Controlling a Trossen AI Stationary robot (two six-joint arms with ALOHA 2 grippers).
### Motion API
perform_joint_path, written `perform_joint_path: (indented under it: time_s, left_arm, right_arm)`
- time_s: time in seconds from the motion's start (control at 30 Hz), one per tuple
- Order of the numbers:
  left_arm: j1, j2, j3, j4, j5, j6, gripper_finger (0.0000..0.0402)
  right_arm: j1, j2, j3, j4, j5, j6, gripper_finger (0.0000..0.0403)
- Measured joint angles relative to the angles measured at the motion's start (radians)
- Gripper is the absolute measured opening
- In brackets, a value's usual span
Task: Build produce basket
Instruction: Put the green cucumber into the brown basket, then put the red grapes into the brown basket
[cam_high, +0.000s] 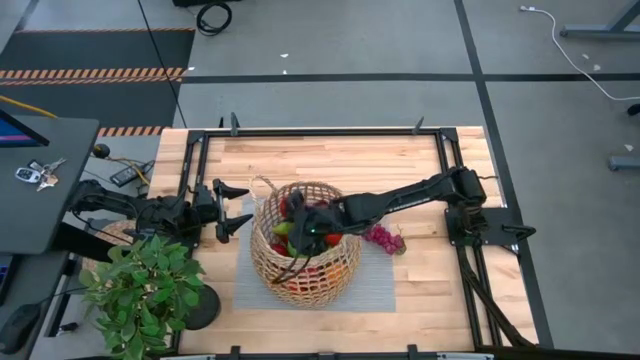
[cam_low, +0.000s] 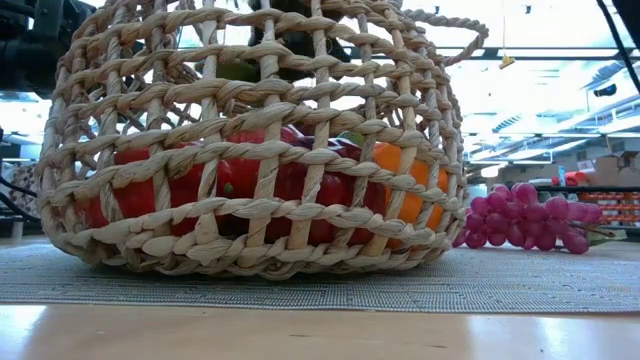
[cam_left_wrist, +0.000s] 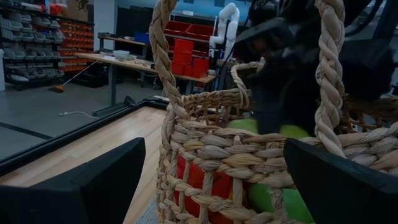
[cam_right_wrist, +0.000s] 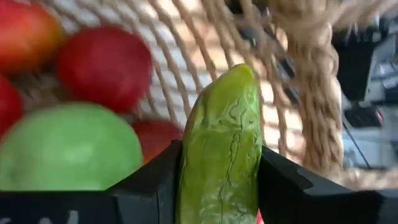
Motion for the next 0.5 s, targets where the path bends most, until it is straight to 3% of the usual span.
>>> perform_joint_path:
  time_s: [0.23, 0.5]
  left_arm:
    - [0.000, 0.000, 0.000, -0.001, 0.000, 0.000, 0.0389]
    - [0.000, 0.000, 0.000, 0.000, -0.001, 0.000, 0.0389]
  right_arm:
    - [-0.002, 0.008, 0.000, -0.028, 0.073, 0.061, 0.0192]
    - [-0.003, -0.035, 0.000, -0.058, 0.117, 0.108, 0.0290]
